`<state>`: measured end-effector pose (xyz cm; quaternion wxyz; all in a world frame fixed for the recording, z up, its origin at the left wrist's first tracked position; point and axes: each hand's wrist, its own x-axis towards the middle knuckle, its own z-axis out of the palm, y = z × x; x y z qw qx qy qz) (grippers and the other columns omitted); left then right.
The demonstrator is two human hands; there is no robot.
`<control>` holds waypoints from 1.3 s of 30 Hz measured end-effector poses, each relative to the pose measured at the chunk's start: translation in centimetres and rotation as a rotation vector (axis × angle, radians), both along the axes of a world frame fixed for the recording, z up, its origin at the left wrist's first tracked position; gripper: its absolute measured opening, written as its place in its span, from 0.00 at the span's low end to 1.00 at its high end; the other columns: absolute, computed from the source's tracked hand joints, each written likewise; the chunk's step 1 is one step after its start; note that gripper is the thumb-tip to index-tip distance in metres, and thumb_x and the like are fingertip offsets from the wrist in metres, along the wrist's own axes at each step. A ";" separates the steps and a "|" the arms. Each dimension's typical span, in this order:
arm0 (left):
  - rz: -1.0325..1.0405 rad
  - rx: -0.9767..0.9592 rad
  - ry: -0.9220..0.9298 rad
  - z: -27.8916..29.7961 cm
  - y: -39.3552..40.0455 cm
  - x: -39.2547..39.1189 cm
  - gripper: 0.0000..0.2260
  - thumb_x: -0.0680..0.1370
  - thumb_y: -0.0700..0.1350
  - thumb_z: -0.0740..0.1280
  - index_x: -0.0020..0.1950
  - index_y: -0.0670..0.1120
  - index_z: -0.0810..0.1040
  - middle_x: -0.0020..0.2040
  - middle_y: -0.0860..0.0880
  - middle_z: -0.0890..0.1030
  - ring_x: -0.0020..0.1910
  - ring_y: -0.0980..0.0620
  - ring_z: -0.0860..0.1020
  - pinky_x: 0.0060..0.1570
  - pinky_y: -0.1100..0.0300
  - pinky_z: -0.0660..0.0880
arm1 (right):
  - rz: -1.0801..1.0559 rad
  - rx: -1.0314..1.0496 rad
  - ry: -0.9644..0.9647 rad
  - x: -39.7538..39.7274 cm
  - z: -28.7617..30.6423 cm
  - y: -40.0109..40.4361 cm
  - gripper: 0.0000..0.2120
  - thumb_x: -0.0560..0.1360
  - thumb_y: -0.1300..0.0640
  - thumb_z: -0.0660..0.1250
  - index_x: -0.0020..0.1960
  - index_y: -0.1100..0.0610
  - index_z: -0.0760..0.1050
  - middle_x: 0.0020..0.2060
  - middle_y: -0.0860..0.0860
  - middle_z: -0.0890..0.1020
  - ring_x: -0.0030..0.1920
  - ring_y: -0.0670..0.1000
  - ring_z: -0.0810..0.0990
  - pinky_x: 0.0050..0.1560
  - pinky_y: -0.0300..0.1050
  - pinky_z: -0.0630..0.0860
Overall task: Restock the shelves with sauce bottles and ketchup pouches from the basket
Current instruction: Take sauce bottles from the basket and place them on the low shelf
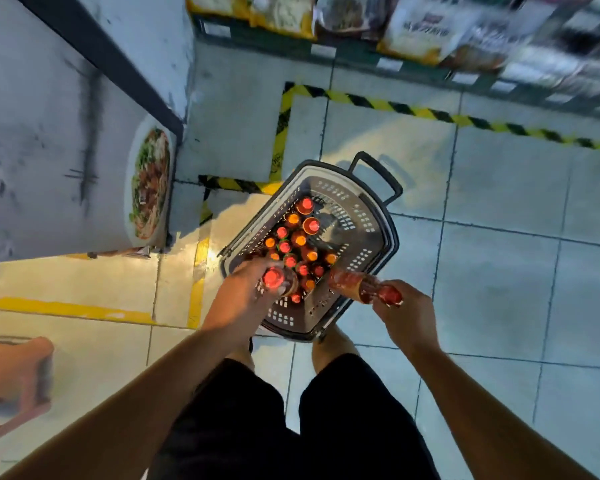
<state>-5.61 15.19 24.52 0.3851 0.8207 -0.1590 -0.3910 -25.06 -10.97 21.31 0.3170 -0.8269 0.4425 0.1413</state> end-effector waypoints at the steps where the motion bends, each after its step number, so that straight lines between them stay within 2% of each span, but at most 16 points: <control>1: -0.031 -0.007 0.002 1.1 1.1 0.1 0.19 0.78 0.44 0.74 0.68 0.56 0.78 0.56 0.59 0.82 0.46 0.70 0.78 0.45 0.73 0.73 | -0.044 0.012 -0.007 -0.3 1.3 1.0 0.11 0.68 0.56 0.77 0.48 0.46 0.81 0.34 0.36 0.81 0.38 0.39 0.80 0.35 0.33 0.73; 3: -0.063 -0.017 -0.002 3.0 3.3 0.4 0.18 0.79 0.45 0.74 0.67 0.57 0.78 0.53 0.58 0.84 0.36 0.69 0.78 0.35 0.74 0.69 | -0.097 0.031 -0.020 -1.0 3.8 2.9 0.12 0.68 0.56 0.77 0.48 0.45 0.82 0.35 0.35 0.82 0.41 0.35 0.80 0.35 0.30 0.70; 4: -0.076 -0.011 -0.010 3.9 4.4 0.6 0.17 0.79 0.46 0.74 0.67 0.58 0.78 0.52 0.59 0.85 0.35 0.66 0.80 0.36 0.71 0.70 | -0.108 0.033 -0.018 -1.3 4.9 3.7 0.12 0.68 0.56 0.77 0.49 0.44 0.82 0.36 0.36 0.82 0.41 0.35 0.80 0.35 0.28 0.69; 6: -0.083 0.007 -0.017 5.4 6.3 1.1 0.17 0.78 0.48 0.74 0.65 0.60 0.78 0.51 0.61 0.85 0.40 0.61 0.83 0.42 0.64 0.76 | -0.132 0.042 -0.018 -2.0 7.0 5.2 0.13 0.69 0.56 0.77 0.50 0.43 0.83 0.38 0.36 0.83 0.40 0.36 0.80 0.34 0.26 0.68; 10: -0.084 -0.002 -0.069 7.6 9.6 2.0 0.18 0.76 0.46 0.77 0.61 0.63 0.79 0.50 0.71 0.82 0.51 0.70 0.80 0.51 0.73 0.73 | -0.166 0.026 -0.039 -3.0 10.5 7.3 0.13 0.69 0.59 0.77 0.49 0.44 0.83 0.37 0.37 0.84 0.40 0.37 0.81 0.34 0.27 0.69; 14: -0.058 0.002 -0.121 10.0 12.0 2.1 0.18 0.75 0.45 0.78 0.60 0.61 0.81 0.52 0.66 0.84 0.52 0.68 0.80 0.54 0.65 0.76 | -0.161 -0.013 -0.031 -3.7 13.2 8.3 0.14 0.69 0.60 0.77 0.47 0.43 0.80 0.34 0.39 0.82 0.36 0.39 0.80 0.31 0.29 0.69; 19: 0.045 -0.003 -0.158 13.2 13.6 0.8 0.17 0.73 0.42 0.80 0.57 0.60 0.84 0.50 0.66 0.85 0.51 0.64 0.82 0.58 0.57 0.79 | -0.088 -0.042 0.000 -4.8 15.7 6.9 0.12 0.69 0.61 0.77 0.44 0.47 0.79 0.33 0.46 0.81 0.35 0.45 0.79 0.37 0.45 0.76; 22: 0.140 0.024 -0.183 14.3 14.3 -0.8 0.20 0.72 0.42 0.80 0.54 0.65 0.82 0.49 0.69 0.84 0.50 0.64 0.82 0.58 0.56 0.79 | -0.020 -0.044 0.052 -5.1 16.6 4.8 0.10 0.68 0.60 0.78 0.44 0.49 0.80 0.33 0.48 0.81 0.36 0.51 0.80 0.43 0.48 0.77; 24: 0.223 0.053 -0.194 14.6 14.4 -2.5 0.23 0.71 0.42 0.81 0.51 0.69 0.79 0.49 0.69 0.84 0.51 0.63 0.82 0.58 0.58 0.79 | 0.023 -0.025 0.094 -4.8 17.2 3.1 0.09 0.67 0.55 0.79 0.40 0.46 0.80 0.34 0.48 0.82 0.39 0.54 0.82 0.46 0.46 0.76; 27: 0.386 0.091 -0.190 15.0 14.7 -6.2 0.23 0.70 0.42 0.82 0.51 0.69 0.80 0.50 0.68 0.83 0.51 0.62 0.82 0.58 0.58 0.78 | 0.135 0.002 0.175 -3.8 17.5 0.2 0.05 0.67 0.43 0.75 0.37 0.39 0.79 0.33 0.44 0.82 0.41 0.47 0.81 0.48 0.42 0.73; 29: 0.474 0.135 -0.185 15.0 15.0 -9.1 0.22 0.70 0.42 0.82 0.53 0.65 0.81 0.50 0.64 0.84 0.52 0.59 0.82 0.57 0.57 0.78 | 0.254 -0.038 0.204 -3.5 17.1 -1.5 0.06 0.71 0.42 0.70 0.42 0.43 0.76 0.36 0.43 0.81 0.42 0.46 0.81 0.46 0.39 0.72; 31: 0.592 0.140 -0.158 14.9 15.7 -12.3 0.20 0.70 0.40 0.82 0.52 0.64 0.82 0.47 0.64 0.85 0.50 0.62 0.82 0.52 0.62 0.77 | 0.364 -0.056 0.209 -2.9 16.6 -2.5 0.09 0.73 0.40 0.67 0.46 0.45 0.75 0.40 0.43 0.81 0.44 0.44 0.81 0.47 0.38 0.73; 33: 0.716 0.161 -0.122 14.6 16.4 -15.2 0.20 0.70 0.38 0.81 0.51 0.62 0.84 0.44 0.64 0.85 0.46 0.64 0.82 0.46 0.70 0.75 | 0.448 -0.049 0.207 -2.0 16.6 -2.6 0.09 0.73 0.40 0.66 0.48 0.44 0.75 0.43 0.43 0.82 0.47 0.45 0.82 0.50 0.38 0.74; 35: 0.848 0.207 -0.113 14.5 17.2 -19.0 0.20 0.69 0.37 0.81 0.51 0.60 0.84 0.43 0.61 0.86 0.46 0.63 0.82 0.44 0.74 0.73 | 0.538 -0.048 0.199 -0.7 17.6 -2.0 0.05 0.73 0.42 0.67 0.48 0.39 0.74 0.44 0.44 0.82 0.48 0.45 0.81 0.51 0.38 0.73; 36: 0.907 0.223 -0.101 14.4 17.7 -21.0 0.20 0.69 0.36 0.81 0.50 0.59 0.84 0.43 0.60 0.86 0.46 0.60 0.83 0.44 0.75 0.73 | 0.583 -0.043 0.202 0.1 18.0 -1.4 0.07 0.73 0.44 0.69 0.49 0.37 0.74 0.45 0.44 0.83 0.48 0.46 0.81 0.51 0.37 0.73; 39: 1.083 0.231 -0.056 14.2 19.7 -26.5 0.22 0.66 0.34 0.82 0.46 0.60 0.83 0.40 0.59 0.86 0.46 0.56 0.83 0.43 0.77 0.72 | 0.752 -0.036 0.174 2.3 19.0 1.3 0.20 0.71 0.50 0.73 0.58 0.34 0.72 0.48 0.46 0.86 0.47 0.47 0.81 0.52 0.39 0.75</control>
